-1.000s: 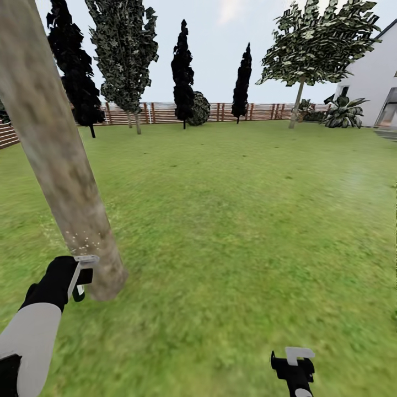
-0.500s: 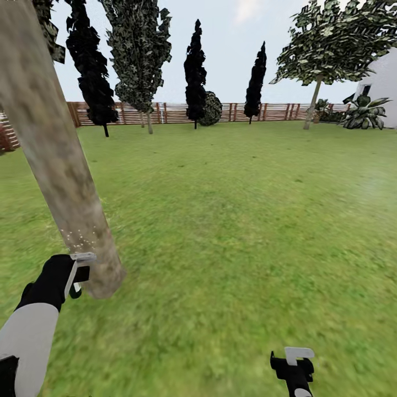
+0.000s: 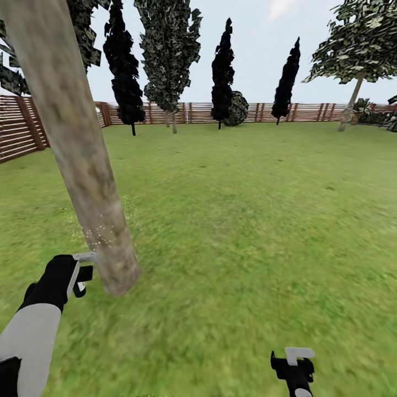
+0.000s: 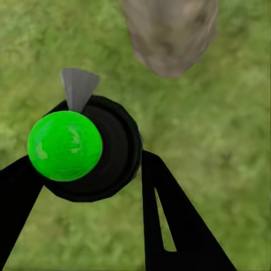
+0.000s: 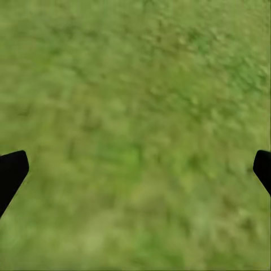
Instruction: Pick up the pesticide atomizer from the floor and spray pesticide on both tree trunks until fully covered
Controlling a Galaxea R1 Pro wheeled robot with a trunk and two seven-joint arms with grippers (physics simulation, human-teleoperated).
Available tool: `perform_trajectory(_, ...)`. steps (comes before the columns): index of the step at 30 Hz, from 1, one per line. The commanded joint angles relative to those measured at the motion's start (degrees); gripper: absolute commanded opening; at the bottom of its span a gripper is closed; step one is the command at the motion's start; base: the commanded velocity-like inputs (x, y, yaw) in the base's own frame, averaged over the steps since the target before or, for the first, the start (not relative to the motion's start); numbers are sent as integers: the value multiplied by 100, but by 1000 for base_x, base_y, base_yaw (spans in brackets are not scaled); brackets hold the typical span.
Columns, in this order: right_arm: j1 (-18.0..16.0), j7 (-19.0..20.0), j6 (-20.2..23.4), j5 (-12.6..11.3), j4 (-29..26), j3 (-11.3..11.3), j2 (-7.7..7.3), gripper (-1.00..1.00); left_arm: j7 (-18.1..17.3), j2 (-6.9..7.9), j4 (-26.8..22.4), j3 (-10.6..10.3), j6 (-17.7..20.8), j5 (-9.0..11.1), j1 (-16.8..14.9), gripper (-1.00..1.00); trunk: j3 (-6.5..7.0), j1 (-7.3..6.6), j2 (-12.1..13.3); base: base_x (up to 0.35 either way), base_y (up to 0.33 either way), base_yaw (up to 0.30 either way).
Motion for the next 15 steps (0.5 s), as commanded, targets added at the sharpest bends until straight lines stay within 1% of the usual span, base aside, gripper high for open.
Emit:
perform_trajectory(1,-2,-9,-17,-48,2,53,7,100,-20,-6,-4,-12,23,-40,-29,-100,-5,-1,-2,2,0,276)
perform_trajectory(4,-2,-4,-17,-45,2,57,16,100,-106,-1,-8,-39,35,-40,-80,-100,-5,-1,-2,1,0,259)
perform_trajectory(8,-2,-6,-17,-50,2,51,9,100,-197,-18,-13,-55,37,-48,-89,-100,-5,-1,-2,0,0,46)
perform_trajectory(12,-2,-7,-17,-47,2,50,-12,100,-195,37,-77,-59,59,-61,-89,-100,-5,-1,-2,137,-187,1)
perform_trajectory(15,-2,-5,-17,-47,2,50,-18,100,-195,29,-117,-59,80,-66,-89,-100,-5,-1,-2,115,-242,0)
